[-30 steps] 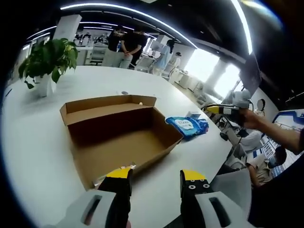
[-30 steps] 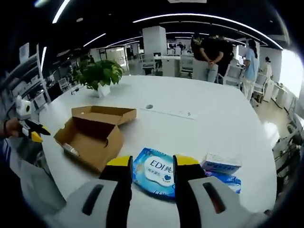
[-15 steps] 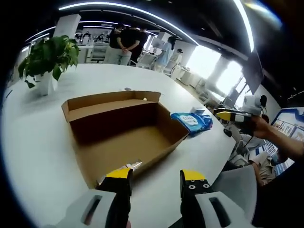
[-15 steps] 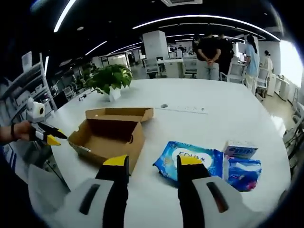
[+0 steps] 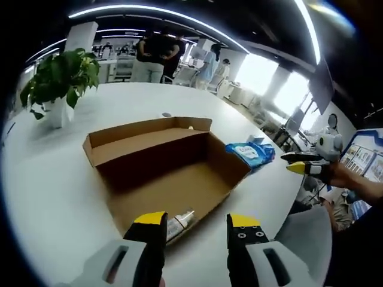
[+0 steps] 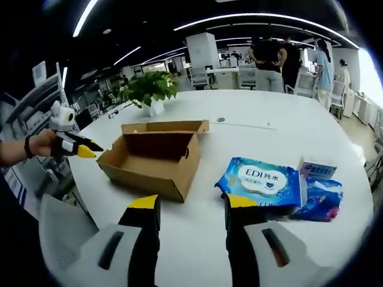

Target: Operate the shoe box by opening the lid, removing the specified soft item, and placing it in the target area until the item is outside and the box remains undamaged.

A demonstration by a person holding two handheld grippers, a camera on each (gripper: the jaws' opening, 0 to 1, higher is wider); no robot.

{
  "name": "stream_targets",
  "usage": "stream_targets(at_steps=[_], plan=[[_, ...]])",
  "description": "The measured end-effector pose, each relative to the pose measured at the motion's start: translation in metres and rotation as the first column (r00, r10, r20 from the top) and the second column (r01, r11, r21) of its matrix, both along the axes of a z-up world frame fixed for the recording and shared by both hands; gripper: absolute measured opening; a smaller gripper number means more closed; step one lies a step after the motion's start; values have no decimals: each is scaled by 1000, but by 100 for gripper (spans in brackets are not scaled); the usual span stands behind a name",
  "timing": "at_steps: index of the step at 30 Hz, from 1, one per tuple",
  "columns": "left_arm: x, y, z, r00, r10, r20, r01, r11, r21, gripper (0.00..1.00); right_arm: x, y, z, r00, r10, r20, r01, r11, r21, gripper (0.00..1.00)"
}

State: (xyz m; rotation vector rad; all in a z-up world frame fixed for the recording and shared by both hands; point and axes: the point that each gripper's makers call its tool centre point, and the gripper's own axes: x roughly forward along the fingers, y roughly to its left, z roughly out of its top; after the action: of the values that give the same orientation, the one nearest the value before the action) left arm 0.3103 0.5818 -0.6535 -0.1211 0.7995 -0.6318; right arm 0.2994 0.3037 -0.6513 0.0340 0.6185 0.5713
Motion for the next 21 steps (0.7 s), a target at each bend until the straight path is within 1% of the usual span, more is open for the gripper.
stream_targets(at_steps=[6, 12, 16, 18, 19, 20, 21], plan=[[20, 9, -3, 999, -49, 12, 48, 997, 62, 40, -15, 4, -6, 1000, 4, -14, -3, 1000, 5, 41], [36, 15, -15, 993, -117, -7, 116, 985, 131, 40, -26, 5, -12, 1000, 2, -26, -1, 1000, 12, 41], [38, 15, -26, 980, -199, -25, 199, 958, 207, 42, -31, 4, -12, 1000, -3, -29, 3, 1000, 11, 40], [39, 16, -34, 970, -241, -40, 243, 937, 249, 43, -34, 4, -12, 1000, -4, -30, 4, 1000, 9, 40], [39, 18, -39, 962, -269, -52, 273, 922, 276, 44, -35, 4, -12, 1000, -3, -30, 3, 1000, 8, 40], [39, 18, -42, 956, -289, -58, 293, 910, 292, 44, -37, 4, -12, 1000, 0, -30, 1, 1000, 4, 40], [38, 17, -45, 943, -325, -66, 329, 890, 314, 44, -38, 3, -12, 1000, -1, -30, 1, 1000, 0, 40]])
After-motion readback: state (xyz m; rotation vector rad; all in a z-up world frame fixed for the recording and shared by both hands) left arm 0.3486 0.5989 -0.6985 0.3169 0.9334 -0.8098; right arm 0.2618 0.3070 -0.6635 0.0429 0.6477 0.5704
